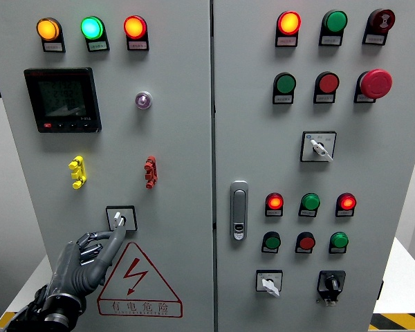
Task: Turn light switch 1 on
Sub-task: 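Place the left hand fingers on the white switch knob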
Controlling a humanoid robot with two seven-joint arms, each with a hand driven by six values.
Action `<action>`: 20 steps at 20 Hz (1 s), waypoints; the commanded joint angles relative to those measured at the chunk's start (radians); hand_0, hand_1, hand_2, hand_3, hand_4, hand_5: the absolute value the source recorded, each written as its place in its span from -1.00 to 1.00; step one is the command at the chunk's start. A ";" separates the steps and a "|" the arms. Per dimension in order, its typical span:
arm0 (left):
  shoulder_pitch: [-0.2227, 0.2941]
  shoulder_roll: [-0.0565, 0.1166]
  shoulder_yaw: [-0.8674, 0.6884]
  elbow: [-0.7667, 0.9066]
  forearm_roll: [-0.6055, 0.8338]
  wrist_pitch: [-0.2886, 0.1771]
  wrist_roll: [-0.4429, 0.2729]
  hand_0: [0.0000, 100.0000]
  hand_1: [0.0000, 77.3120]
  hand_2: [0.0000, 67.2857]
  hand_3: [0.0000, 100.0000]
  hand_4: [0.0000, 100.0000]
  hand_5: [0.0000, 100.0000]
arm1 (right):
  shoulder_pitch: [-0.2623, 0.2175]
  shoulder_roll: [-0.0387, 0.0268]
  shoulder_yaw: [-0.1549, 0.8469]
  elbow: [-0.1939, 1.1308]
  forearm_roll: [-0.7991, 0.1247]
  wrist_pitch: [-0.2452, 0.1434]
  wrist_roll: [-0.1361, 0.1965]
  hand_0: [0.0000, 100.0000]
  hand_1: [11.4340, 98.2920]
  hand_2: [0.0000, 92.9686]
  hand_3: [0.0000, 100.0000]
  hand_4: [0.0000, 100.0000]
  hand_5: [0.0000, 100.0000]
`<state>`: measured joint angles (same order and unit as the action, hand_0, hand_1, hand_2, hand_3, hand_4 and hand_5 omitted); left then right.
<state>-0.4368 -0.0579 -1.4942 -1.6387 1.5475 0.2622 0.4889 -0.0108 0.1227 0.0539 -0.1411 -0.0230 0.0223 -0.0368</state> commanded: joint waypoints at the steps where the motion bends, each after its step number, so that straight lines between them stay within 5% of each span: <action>1: -0.011 -0.003 0.000 -0.001 -0.001 0.005 0.004 -1.00 0.16 0.29 0.86 1.00 1.00 | 0.000 0.0000 0.000 0.000 0.000 0.001 0.000 -1.00 -0.80 -1.00 -0.60 -0.61 -0.79; 20: -0.083 0.006 -0.005 0.002 0.006 0.028 0.134 -1.00 0.57 0.34 0.90 1.00 1.00 | 0.000 0.0000 0.000 0.000 0.000 -0.001 0.000 -1.00 -0.81 -1.00 -0.60 -0.61 -0.79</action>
<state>-0.5172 -0.0516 -1.4987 -1.6367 1.5539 0.2864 0.6138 -0.0108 0.1233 0.0542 -0.1411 -0.0230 0.0224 -0.0368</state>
